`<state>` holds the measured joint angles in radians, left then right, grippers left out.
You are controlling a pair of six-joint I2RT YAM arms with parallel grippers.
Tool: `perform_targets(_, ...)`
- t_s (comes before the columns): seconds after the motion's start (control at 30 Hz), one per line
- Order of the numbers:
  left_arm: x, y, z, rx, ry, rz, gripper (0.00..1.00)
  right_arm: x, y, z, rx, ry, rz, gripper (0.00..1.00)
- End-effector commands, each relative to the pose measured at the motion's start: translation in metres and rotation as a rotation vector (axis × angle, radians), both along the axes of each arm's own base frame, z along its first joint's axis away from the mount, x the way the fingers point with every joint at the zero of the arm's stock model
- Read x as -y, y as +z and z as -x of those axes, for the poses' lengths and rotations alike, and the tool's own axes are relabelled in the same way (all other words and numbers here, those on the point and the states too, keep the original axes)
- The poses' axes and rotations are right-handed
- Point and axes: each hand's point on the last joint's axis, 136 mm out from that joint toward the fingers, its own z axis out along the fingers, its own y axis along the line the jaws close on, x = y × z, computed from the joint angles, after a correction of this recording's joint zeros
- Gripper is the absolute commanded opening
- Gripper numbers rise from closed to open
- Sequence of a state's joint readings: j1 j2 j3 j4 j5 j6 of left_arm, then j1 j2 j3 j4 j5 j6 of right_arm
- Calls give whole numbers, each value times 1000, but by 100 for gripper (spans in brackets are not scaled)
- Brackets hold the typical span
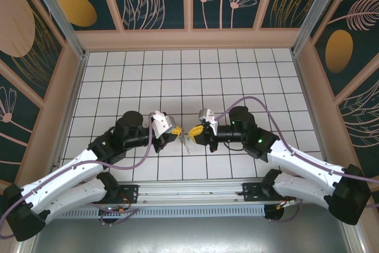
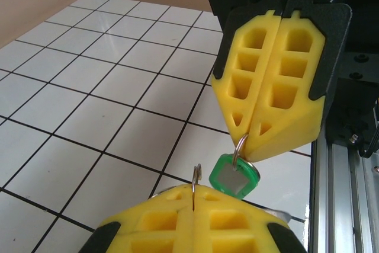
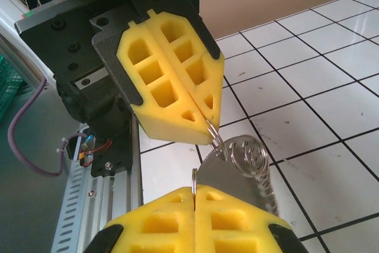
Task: Put the keys on the keyring
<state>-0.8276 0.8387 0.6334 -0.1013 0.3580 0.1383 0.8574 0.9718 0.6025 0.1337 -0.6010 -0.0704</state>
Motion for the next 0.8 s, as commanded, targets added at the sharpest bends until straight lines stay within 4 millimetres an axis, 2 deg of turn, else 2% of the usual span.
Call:
perform_targets(0.0,2,21,-2,57,-3,35,0,-8,26,1,47,32,-63,0)
perform_targets(0.77,2,18,-5,68,16,19,0,-20,32,-11,45,13,-78,0)
